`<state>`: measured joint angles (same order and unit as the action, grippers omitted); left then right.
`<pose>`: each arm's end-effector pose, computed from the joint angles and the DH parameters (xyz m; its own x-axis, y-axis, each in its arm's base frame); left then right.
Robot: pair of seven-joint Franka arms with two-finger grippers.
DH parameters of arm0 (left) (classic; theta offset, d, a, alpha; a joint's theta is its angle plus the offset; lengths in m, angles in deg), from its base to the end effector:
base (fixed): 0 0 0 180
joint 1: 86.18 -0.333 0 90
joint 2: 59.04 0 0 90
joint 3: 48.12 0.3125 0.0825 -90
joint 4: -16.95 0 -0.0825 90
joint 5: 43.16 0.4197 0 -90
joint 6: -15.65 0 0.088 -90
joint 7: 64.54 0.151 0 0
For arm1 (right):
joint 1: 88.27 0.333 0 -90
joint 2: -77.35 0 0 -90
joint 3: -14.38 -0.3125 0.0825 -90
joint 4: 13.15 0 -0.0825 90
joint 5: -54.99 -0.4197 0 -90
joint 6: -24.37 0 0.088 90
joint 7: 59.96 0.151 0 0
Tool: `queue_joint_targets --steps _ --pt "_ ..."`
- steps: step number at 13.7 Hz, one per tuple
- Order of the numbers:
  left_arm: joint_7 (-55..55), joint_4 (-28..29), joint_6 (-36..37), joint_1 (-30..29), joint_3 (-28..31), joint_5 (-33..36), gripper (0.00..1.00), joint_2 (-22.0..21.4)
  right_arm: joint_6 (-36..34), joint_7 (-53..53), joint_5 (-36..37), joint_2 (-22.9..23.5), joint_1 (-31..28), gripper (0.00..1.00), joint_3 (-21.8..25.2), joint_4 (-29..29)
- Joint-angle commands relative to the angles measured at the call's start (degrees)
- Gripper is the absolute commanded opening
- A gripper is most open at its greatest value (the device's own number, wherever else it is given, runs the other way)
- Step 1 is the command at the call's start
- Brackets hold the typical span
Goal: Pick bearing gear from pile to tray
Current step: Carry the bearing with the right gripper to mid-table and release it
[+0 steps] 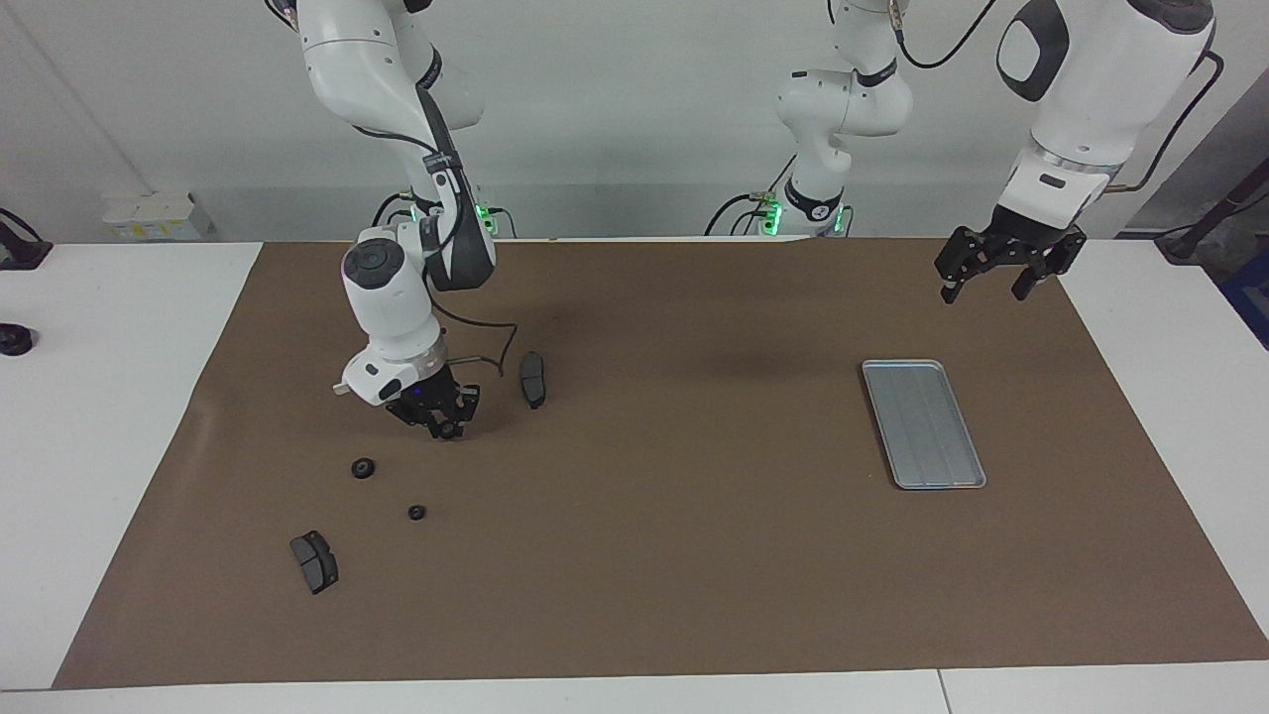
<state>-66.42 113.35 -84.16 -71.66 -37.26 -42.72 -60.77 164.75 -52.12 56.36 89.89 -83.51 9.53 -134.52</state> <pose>0.5983 -0.0360 0.5531 0.9955 -0.0317 0.0891 -0.0319 -0.9995 0.0010 0.6040 0.1019 0.2488 0.9927 0.0441 0.1124 0.0463 -0.9988 -0.0166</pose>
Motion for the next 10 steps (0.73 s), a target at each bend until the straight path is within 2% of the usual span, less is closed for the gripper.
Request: queue_joint_targets --steps 1,5,8,10 --pt "-0.4 1.6 -0.2 -0.3 -0.1 1.0 1.00 -1.4 -5.1 5.0 -1.2 -0.7 3.4 0.00 -0.4 5.0" --pt "-0.4 1.6 -0.2 -0.3 -0.2 1.0 1.00 -1.4 -5.8 18.0 -1.3 0.3 10.2 0.00 -0.4 9.6" --pt "-0.4 1.6 -0.2 -0.3 -0.1 1.0 1.00 -1.4 -7.5 26.0 -1.2 4.8 16.3 0.00 -0.4 16.8" --pt "-0.4 1.6 -0.2 -0.3 -0.2 1.0 1.00 -1.4 -7.8 27.6 -1.2 7.1 19.1 0.00 -0.4 20.7"
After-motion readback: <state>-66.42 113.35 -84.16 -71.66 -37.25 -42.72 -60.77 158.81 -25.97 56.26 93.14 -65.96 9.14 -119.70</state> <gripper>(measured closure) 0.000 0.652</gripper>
